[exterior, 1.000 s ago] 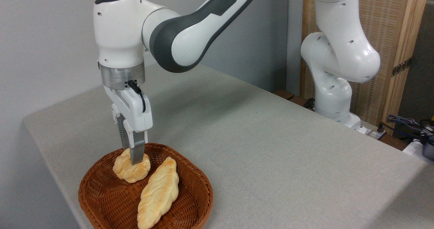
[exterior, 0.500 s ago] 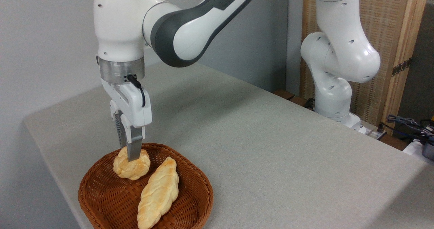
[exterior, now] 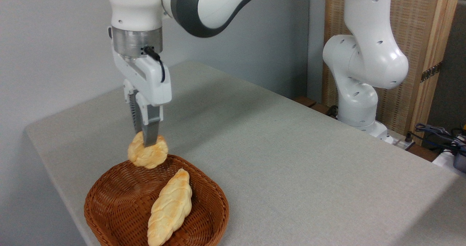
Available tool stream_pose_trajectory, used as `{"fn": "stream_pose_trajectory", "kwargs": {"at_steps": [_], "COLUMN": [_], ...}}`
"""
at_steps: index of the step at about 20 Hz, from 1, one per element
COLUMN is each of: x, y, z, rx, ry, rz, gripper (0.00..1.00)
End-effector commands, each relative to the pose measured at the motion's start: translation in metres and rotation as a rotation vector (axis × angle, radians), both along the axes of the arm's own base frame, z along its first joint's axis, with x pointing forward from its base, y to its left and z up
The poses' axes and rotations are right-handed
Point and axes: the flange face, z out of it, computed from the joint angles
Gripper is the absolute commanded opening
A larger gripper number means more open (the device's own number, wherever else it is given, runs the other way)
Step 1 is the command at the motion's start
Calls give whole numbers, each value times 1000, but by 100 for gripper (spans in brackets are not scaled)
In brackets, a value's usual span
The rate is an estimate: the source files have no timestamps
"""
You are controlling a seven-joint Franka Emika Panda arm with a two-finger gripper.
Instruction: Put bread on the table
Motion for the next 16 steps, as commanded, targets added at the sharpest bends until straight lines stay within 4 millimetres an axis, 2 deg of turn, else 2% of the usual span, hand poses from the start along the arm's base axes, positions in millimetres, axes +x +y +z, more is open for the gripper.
{"fn": "stream_pose_trajectory", "kwargs": {"at_steps": [1,6,9,12,13,14,16], "x": [-22,-44,-55,-61,-61,-61,-60], "y": [15,15,10,0,-5,-9,-11], "z": [12,4,-16,-35,-41,-46,-51], "rx": [-18,-29,-18,-7,-3,1,5], "ry": [78,210,276,323,334,343,352], "rz": [8,11,1,-18,-25,-32,-35], "gripper": [37,41,43,52,64,88,100]}}
